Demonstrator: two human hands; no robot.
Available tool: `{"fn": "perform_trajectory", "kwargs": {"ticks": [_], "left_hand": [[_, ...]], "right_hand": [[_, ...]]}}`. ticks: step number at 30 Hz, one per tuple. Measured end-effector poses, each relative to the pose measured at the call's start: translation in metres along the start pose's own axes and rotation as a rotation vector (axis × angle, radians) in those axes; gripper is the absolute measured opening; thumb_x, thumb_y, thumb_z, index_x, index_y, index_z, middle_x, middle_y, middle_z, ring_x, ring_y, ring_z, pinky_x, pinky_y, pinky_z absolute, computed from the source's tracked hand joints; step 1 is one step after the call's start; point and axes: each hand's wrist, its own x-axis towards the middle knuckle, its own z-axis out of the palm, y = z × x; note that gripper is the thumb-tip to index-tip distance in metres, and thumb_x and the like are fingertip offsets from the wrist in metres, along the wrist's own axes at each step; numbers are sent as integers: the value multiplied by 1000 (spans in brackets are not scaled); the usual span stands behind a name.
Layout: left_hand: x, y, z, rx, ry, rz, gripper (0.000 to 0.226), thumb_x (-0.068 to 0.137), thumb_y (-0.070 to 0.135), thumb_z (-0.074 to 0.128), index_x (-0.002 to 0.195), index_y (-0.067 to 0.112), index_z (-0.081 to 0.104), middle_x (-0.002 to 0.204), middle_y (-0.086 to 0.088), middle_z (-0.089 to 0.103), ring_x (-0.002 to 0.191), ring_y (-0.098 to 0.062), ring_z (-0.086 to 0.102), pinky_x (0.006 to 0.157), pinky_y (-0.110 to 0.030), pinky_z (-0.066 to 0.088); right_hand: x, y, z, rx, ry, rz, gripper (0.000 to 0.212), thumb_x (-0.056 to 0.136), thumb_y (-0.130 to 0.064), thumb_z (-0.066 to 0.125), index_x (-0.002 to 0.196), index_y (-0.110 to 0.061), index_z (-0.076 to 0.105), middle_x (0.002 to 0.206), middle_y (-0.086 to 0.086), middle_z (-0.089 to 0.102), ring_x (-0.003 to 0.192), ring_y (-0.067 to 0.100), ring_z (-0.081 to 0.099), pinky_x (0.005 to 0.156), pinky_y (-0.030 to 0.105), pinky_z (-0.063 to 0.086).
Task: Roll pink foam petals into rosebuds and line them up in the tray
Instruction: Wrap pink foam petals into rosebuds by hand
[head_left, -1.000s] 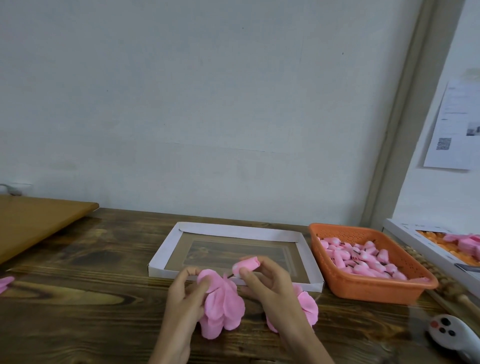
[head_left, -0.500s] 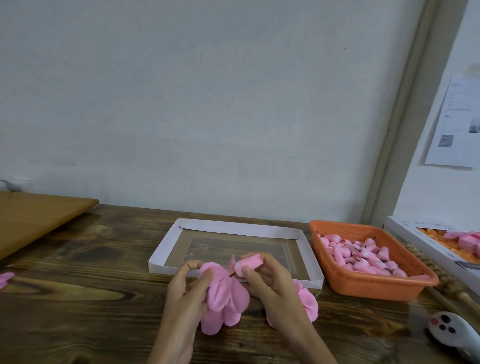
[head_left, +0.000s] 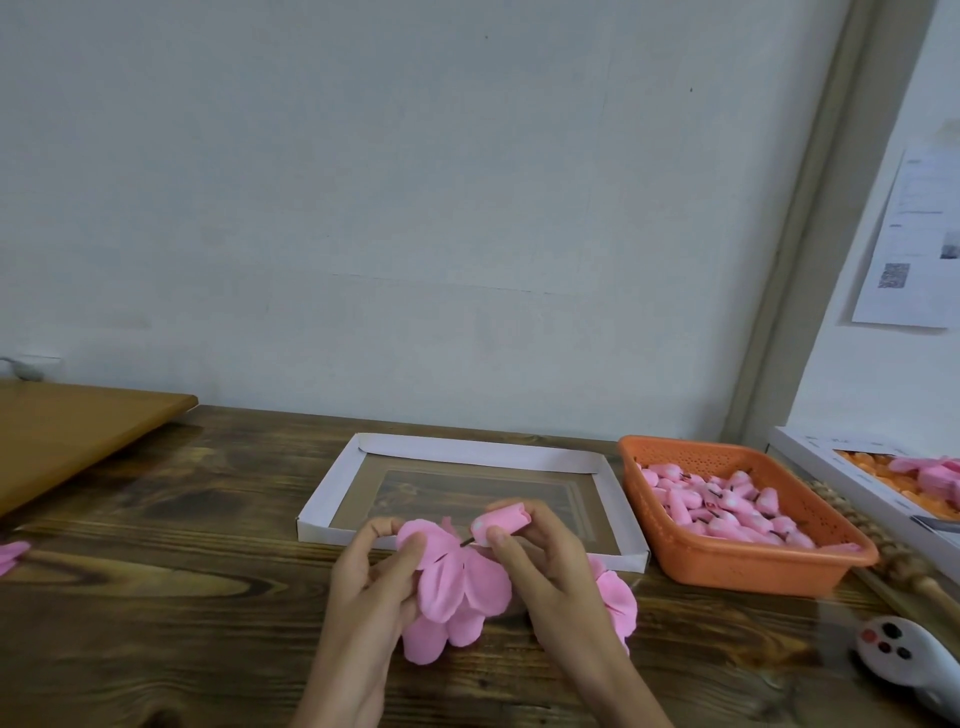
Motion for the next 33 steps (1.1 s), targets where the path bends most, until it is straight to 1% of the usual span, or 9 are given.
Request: {"fn": "perform_trajectory", "kwargs": {"ticks": [4,11,16,20,23,24,27,30,33], "left_hand": [[4,-3,-2,-12,0,-10,17,95,12,68,112,9,65,101,-18,78,93,-36,77,83,-51,61],[6,-10,-5,-75,-39,-7,7,97,12,67,104,13,70,99,-20,78,92,-36,77,66,-37,64],[8,-6,-4,-227,-45,-104,25,102,19,50,109,6,71,100,-18,79,88,-30,78,67,-37,61],[12,-7,-5,-217,-134,-60,35,82,16,65,112,0,73,111,-18,77,100,-34,76,76,-43,64],[13,-4,-2,-118,-233,-62,28,79,30,81,93,7,80,92,-19,77,86,-33,74,71,-38,60],[12,-3,0,-101,-244,-63,28,79,36,81,90,11,81,90,-17,77,84,-32,72,74,-38,57],[13,-5,2,-57,-244,-31,34,82,46,75,104,21,81,109,-9,78,109,-29,72,95,-42,57],[7,0,4,-28,-319,6,63,74,68,75,116,21,78,118,-13,76,114,-29,71,99,-46,56],[4,2,8,-63,-353,44,75,71,66,79,120,11,76,122,-20,73,117,-37,68,103,-52,52]], "right_hand": [[0,-1,0,-2,-4,-5,9,105,-19,61,109,-13,67,105,6,73,101,24,74,85,36,60],[0,-1,1,-59,-8,-1,8,105,-20,61,109,-18,68,106,2,74,96,23,74,79,34,59],[2,-7,-1,-71,-23,8,7,103,-19,64,104,-22,70,103,1,76,97,20,75,78,27,58],[1,-10,-3,-130,-31,-2,6,101,-21,66,102,-25,70,103,-2,77,100,17,74,78,22,56],[0,-10,-4,-148,-38,-19,5,101,-20,68,104,-21,71,103,-3,77,100,16,74,76,20,55],[-1,-10,-5,-156,-38,-33,6,100,-20,68,104,-21,72,103,-3,77,101,16,74,76,21,56],[-3,-10,-5,-206,-2,-75,9,97,-30,71,105,-29,74,110,-7,73,109,17,70,83,28,58],[-5,-10,-7,-331,38,-129,19,88,-50,71,103,-40,75,127,-18,64,127,10,59,96,31,53],[-7,-11,-8,-414,26,-147,18,88,-44,76,106,-41,76,137,-17,59,138,8,50,105,33,48]]}}
